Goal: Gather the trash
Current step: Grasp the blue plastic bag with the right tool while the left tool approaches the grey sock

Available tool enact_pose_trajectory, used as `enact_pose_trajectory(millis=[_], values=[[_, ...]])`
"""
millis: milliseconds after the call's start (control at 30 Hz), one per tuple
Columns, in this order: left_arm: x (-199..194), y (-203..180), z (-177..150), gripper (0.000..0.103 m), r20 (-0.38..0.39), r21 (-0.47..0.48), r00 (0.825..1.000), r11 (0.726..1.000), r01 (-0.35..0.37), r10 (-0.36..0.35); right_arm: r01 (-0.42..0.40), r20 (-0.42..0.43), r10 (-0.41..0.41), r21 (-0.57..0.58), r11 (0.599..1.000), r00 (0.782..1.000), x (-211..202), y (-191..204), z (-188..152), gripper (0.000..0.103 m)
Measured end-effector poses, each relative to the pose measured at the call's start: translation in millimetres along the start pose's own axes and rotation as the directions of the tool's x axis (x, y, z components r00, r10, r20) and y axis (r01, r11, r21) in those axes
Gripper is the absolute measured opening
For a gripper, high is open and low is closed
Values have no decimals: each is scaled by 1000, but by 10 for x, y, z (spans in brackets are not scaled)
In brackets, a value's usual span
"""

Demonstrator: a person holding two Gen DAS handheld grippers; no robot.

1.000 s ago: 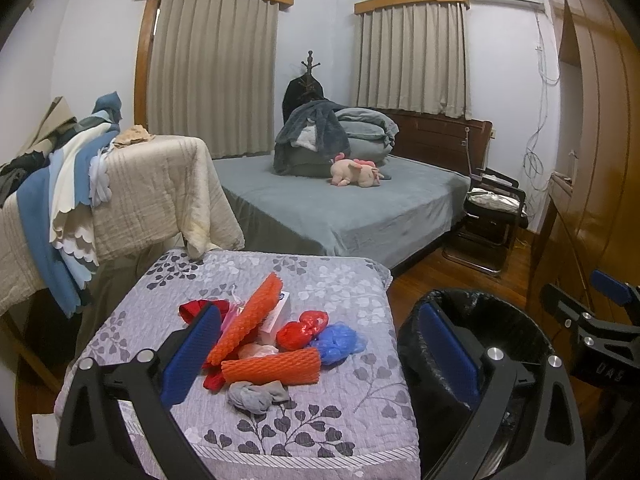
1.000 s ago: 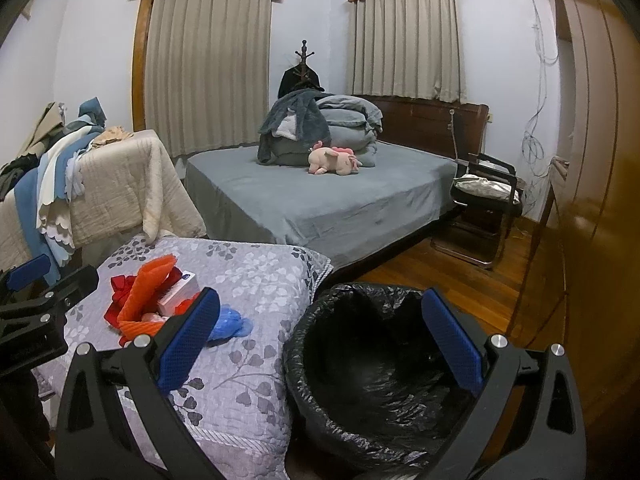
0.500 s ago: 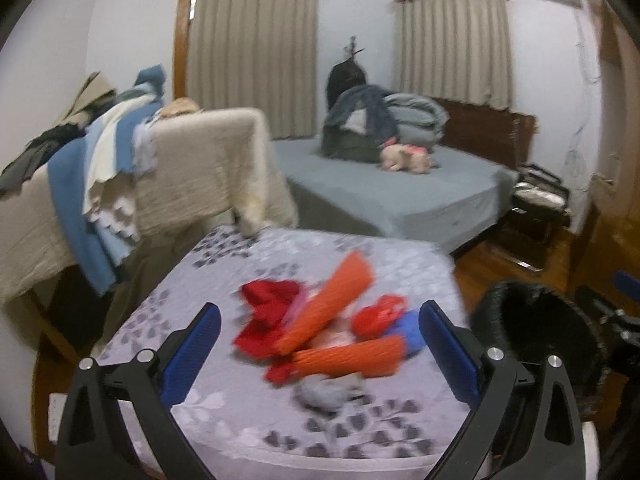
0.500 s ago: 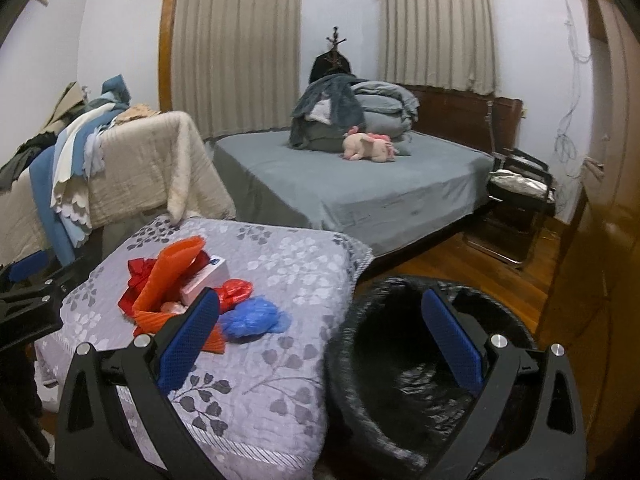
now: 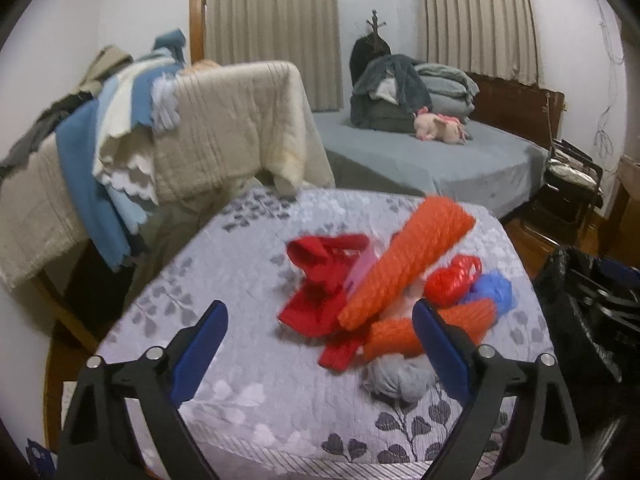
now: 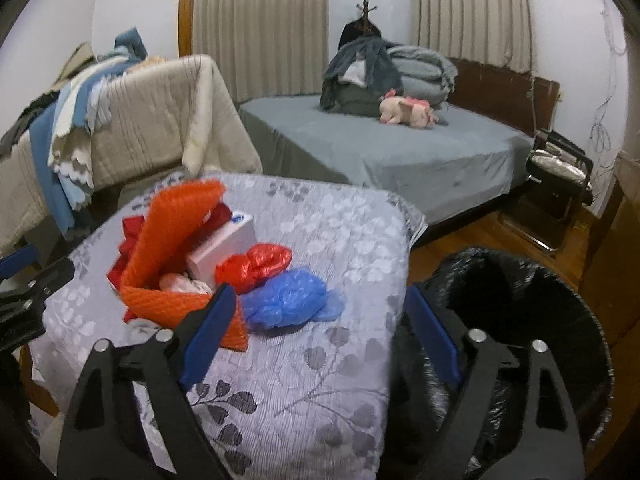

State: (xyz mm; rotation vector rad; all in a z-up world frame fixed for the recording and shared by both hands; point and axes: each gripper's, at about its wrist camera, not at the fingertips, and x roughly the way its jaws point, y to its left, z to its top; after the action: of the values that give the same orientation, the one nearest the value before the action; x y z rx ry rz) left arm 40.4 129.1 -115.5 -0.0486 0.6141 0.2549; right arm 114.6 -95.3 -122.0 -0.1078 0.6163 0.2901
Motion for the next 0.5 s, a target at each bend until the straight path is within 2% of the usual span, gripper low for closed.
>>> enact_pose_trajectory(millis=[233, 500], values=[[268, -71, -115, 87, -34, 9, 999, 1000, 9, -8, 15, -71, -16, -15, 1000, 997, 551, 31, -104, 79], [535, -20, -121, 84, -49, -14, 999, 1000, -21, 20, -3, -114, 1, -21, 1000, 994, 889, 114, -119, 79]])
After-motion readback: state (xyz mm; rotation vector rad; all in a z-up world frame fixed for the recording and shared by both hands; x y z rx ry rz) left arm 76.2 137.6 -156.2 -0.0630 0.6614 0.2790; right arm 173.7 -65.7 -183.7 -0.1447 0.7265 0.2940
